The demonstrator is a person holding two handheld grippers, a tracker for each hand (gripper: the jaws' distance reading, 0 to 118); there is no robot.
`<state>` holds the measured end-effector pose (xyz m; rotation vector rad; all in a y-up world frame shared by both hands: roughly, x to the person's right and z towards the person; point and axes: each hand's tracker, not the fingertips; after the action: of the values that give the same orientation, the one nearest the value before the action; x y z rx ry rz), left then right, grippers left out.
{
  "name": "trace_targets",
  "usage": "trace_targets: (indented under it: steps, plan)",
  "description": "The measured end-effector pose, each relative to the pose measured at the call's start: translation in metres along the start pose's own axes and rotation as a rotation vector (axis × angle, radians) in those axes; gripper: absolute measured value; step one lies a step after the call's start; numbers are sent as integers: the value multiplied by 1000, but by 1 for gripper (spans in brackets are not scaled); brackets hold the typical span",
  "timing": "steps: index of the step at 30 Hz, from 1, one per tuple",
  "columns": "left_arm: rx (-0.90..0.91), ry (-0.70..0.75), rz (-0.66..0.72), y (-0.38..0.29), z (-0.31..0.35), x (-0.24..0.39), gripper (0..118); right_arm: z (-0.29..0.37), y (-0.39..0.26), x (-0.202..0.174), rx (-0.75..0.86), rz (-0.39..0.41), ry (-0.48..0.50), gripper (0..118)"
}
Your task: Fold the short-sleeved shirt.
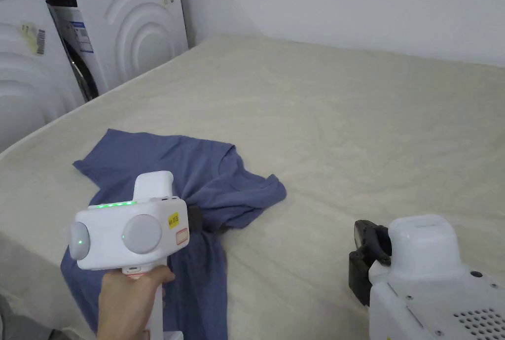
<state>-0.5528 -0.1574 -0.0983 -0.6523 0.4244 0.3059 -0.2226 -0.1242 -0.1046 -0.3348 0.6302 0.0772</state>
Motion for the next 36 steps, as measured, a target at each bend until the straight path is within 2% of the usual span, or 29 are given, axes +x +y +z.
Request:
trace_targets:
  steps: [3,9,13,19,22,25,28,30,32,36]
  plan:
    - [40,-5,-59,19,22,10,15,9,6,8,24,-21,-25,0]
    - [185,-186,-63,69,81,33,15,35,18,24,85,-49,-85,0]
    - [262,-228,-160,103,118,69,16,57,25,38,124,-64,-120,0]
    - [354,-422,-260,144,166,149,15,94,35,68,180,-79,-225,0]
    - [424,-506,-348,157,188,198,15,114,39,87,199,-84,-302,0]
    - [417,-664,-368,168,204,248,16,136,44,108,230,-91,-382,0]
    - [477,-733,-459,162,218,297,15,158,46,129,262,-117,-456,0]
    - [429,-794,-465,148,214,326,15,173,43,144,271,-137,-505,0]
    - [282,-887,-422,130,195,348,15,182,38,156,265,-147,-535,0]
    - [97,-830,-485,52,130,391,15,193,23,179,222,-174,-622,0]
